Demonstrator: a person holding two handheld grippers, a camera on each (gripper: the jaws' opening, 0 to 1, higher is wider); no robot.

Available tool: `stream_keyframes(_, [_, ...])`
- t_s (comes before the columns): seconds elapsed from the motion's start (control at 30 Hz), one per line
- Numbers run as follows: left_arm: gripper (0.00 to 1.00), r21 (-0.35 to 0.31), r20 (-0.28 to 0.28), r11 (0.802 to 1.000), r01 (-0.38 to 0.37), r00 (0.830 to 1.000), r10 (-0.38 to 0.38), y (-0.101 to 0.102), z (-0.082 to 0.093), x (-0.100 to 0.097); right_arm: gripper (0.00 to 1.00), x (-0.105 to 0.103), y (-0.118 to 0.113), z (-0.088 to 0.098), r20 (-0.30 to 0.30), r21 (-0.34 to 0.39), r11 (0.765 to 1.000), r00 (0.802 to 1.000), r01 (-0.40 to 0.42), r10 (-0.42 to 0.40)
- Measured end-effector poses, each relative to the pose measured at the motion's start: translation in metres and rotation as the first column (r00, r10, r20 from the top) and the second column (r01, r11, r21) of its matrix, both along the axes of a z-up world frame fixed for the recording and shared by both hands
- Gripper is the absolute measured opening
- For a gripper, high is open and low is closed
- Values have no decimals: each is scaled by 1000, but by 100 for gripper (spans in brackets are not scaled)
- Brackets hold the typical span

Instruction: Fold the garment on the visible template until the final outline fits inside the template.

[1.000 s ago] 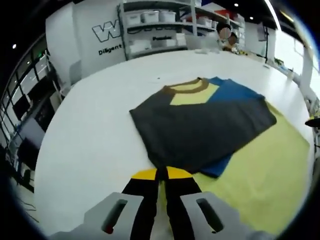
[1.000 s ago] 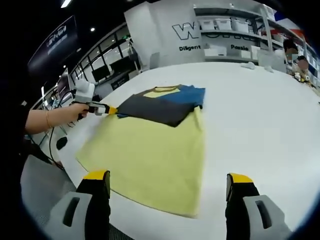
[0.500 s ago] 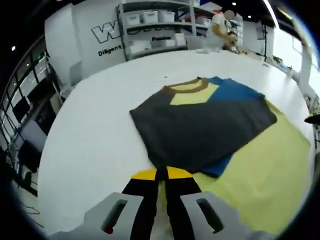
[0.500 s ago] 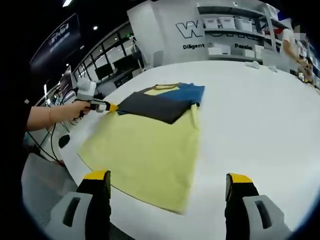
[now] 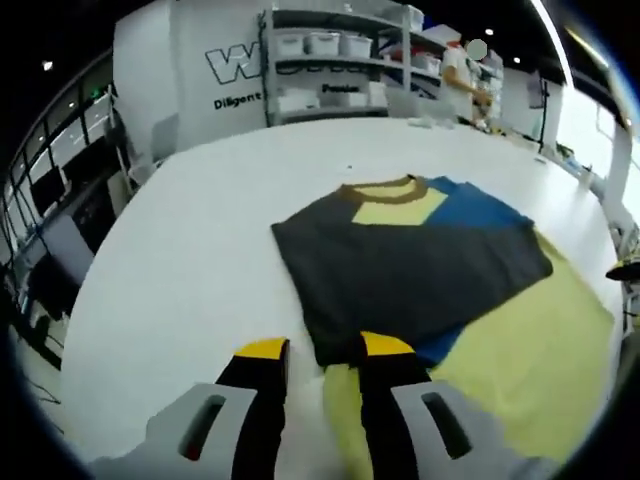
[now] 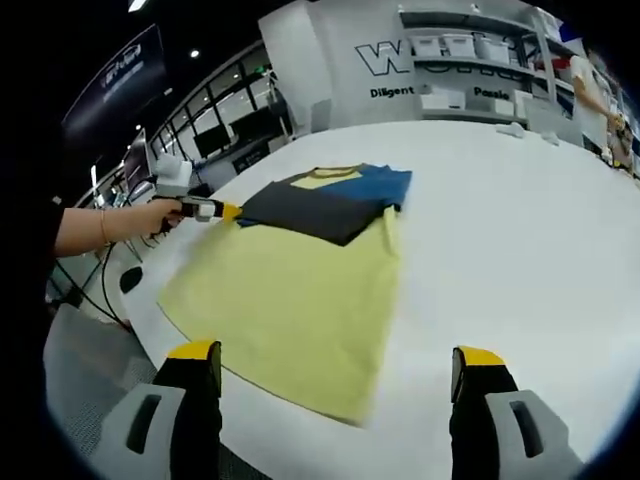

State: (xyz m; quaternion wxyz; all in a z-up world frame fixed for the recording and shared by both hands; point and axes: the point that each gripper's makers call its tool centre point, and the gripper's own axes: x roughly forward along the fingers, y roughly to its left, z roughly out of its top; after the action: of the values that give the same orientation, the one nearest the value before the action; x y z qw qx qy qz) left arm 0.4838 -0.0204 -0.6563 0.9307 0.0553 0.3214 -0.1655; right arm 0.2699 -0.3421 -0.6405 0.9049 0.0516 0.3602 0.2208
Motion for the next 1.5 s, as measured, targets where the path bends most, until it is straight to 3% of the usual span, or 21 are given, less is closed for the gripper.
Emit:
stream_keyframes(0.13, [42,-6,40,1000,19,999,-19,0,12,-5,99,4,5,4,12,24,1000,1000,-5,4])
stream_keyframes(0.27, [64,-44,94,999,17,995,-12,2,27,-7,99,11,7,11,30,38,999,1000,-9,7])
stream_keyframes(0.4, [77,-53,130,998,22,991,-14,4,40,-12,99,15,8,14,30,30,999,999,-18,17])
stream_keyframes(0.63, [99,-69,146,997,39,989,-29,2,52,-28,99,14,12,15,12,21,999,999,-33,33])
stream_keyframes(0.77, [99,-30,136,996,84,988,-79,-5,53,-45,99,12,13,15,6,14,999,999,-39,39])
stream_keyframes(1.0, [99,-22,119,993,115,987,-112,-10,60,-74,99,9,13,14,-2,-11,999,999,-51,51])
stream_keyframes(1.13, [99,-16,114,994,113,987,-110,-8,63,-88,99,8,14,14,2,-21,998,998,-55,55])
stream_keyframes(1.5, [97,-21,36,997,76,997,-75,3,53,-136,99,5,14,15,12,-48,996,997,-71,71])
